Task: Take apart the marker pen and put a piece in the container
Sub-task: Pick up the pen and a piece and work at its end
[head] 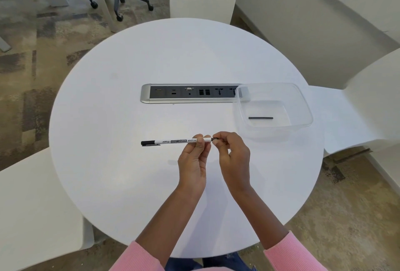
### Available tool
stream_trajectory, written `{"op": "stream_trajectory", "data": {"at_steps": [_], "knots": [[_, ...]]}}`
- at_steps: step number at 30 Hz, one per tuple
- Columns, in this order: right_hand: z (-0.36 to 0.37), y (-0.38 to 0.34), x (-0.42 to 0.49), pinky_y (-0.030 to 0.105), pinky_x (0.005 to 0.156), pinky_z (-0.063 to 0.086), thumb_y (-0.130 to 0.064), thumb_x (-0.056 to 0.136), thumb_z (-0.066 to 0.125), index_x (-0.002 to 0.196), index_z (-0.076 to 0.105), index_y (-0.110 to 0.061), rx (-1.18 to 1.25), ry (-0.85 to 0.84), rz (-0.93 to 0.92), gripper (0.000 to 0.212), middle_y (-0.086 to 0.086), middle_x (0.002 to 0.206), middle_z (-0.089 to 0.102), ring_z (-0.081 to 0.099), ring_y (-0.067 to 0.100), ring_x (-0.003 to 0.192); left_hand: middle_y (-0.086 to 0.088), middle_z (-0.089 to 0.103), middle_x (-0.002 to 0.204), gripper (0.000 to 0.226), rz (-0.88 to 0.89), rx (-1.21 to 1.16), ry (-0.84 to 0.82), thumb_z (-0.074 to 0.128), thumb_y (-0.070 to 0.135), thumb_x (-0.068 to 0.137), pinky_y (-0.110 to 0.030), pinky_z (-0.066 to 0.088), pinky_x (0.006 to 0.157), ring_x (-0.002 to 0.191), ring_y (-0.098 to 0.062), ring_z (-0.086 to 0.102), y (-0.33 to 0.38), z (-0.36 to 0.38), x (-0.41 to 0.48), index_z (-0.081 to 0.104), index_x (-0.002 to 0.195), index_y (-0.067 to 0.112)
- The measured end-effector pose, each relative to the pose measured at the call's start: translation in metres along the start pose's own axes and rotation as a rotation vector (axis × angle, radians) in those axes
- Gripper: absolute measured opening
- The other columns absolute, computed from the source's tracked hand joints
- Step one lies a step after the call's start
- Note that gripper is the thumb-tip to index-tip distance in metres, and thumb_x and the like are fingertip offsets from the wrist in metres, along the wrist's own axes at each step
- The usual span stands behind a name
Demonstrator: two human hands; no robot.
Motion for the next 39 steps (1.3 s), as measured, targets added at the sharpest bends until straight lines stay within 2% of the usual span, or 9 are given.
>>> {"op": "stream_trajectory", "data": {"at_steps": [3, 6, 12, 19, 23, 27, 31, 36, 39], "knots": [[0.005, 0.008, 0.000, 0.010, 0.071, 0.044, 0.000, 0.083, 0.056, 0.086, 0.063, -0.008, 0.047, -0.033, 0.109, 0.011, -0.001, 0.083, 0.063, 0.060, 0.013, 0.079, 0.004, 0.072, 0.062, 0.017, 0.009, 0.007, 0.016, 0.052, 0.002, 0.087, -0.012, 0.054, 0.063, 0.065, -0.003, 0.069, 0.001, -0.001, 0.000, 0.063, 0.076, 0.008], [0.011, 0.014, 0.001, 0.007, 0.066, 0.044, -0.004, 0.084, 0.057, 0.084, 0.062, -0.011, 0.086, -0.113, 0.207, 0.009, 0.001, 0.083, 0.065, 0.060, 0.012, 0.077, 0.003, 0.072, 0.062, 0.016, 0.010, 0.004, 0.045, 0.051, 0.001, 0.087, -0.012, 0.055, 0.063, 0.065, -0.004, 0.069, 0.001, -0.006, 0.001, 0.062, 0.077, 0.007], [0.005, -0.002, 0.003, 0.008, 0.071, 0.046, -0.002, 0.083, 0.059, 0.088, 0.062, -0.010, 0.038, -0.093, 0.019, 0.010, -0.002, 0.086, 0.064, 0.059, 0.004, 0.079, 0.005, 0.072, 0.062, 0.016, 0.002, -0.024, 0.057, 0.052, 0.004, 0.088, -0.012, 0.054, 0.062, 0.064, -0.002, 0.069, 0.003, -0.005, -0.002, 0.063, 0.077, 0.008], [0.003, -0.006, 0.000, 0.015, 0.071, 0.047, 0.001, 0.083, 0.057, 0.084, 0.066, -0.009, 0.021, -0.045, -0.075, 0.013, 0.006, 0.083, 0.068, 0.061, 0.012, 0.079, 0.008, 0.070, 0.059, 0.015, -0.048, -0.090, 0.074, 0.051, 0.005, 0.087, -0.012, 0.055, 0.061, 0.062, -0.001, 0.068, -0.002, -0.004, -0.006, 0.063, 0.078, 0.009], [0.006, 0.002, -0.002, 0.011, 0.071, 0.046, 0.000, 0.085, 0.053, 0.081, 0.063, -0.012, 0.108, -0.044, 0.072, 0.016, 0.002, 0.083, 0.066, 0.060, 0.004, 0.080, 0.007, 0.070, 0.059, 0.013, -0.050, -0.087, 0.094, 0.053, 0.005, 0.087, -0.012, 0.055, 0.063, 0.061, -0.002, 0.068, -0.004, -0.006, -0.006, 0.063, 0.079, 0.008], [0.013, 0.012, -0.005, 0.018, 0.069, 0.048, -0.006, 0.088, 0.051, 0.080, 0.061, -0.015, 0.171, -0.082, 0.261, 0.016, -0.002, 0.081, 0.065, 0.058, 0.009, 0.075, 0.005, 0.071, 0.061, 0.012, -0.038, -0.070, 0.085, 0.052, 0.005, 0.087, -0.011, 0.055, 0.065, 0.063, -0.002, 0.068, -0.005, -0.007, -0.005, 0.062, 0.081, 0.006], [0.016, 0.014, -0.006, 0.007, 0.054, 0.045, -0.011, 0.089, 0.052, 0.082, 0.061, -0.011, 0.235, -0.144, 0.338, 0.011, -0.007, 0.069, 0.062, 0.056, 0.007, 0.062, 0.003, 0.070, 0.064, 0.012, -0.018, -0.039, 0.097, 0.051, 0.004, 0.087, -0.012, 0.055, 0.068, 0.063, -0.004, 0.068, -0.004, -0.011, -0.005, 0.062, 0.082, 0.005], [0.012, 0.000, -0.004, 0.004, 0.066, 0.043, -0.009, 0.086, 0.057, 0.084, 0.059, -0.017, 0.130, -0.144, 0.166, 0.008, -0.003, 0.088, 0.063, 0.059, 0.000, 0.079, 0.005, 0.070, 0.060, 0.014, -0.018, -0.055, 0.100, 0.051, 0.003, 0.088, -0.012, 0.055, 0.065, 0.061, -0.002, 0.068, -0.002, -0.009, -0.006, 0.062, 0.079, 0.006], [0.007, -0.007, -0.002, 0.006, 0.071, 0.044, -0.003, 0.084, 0.059, 0.087, 0.063, -0.011, 0.082, -0.105, 0.040, 0.010, -0.003, 0.087, 0.062, 0.058, 0.000, 0.080, 0.005, 0.070, 0.058, 0.014, -0.021, -0.063, 0.093, 0.051, 0.003, 0.088, -0.012, 0.055, 0.065, 0.061, -0.003, 0.068, -0.002, -0.008, -0.007, 0.062, 0.079, 0.006]]}}
Point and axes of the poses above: each hand's wrist, its own x-axis towards the middle knuckle, its own z-axis out of the palm, y = z × x, the point moved 8 cm from there along x, towards the middle knuckle
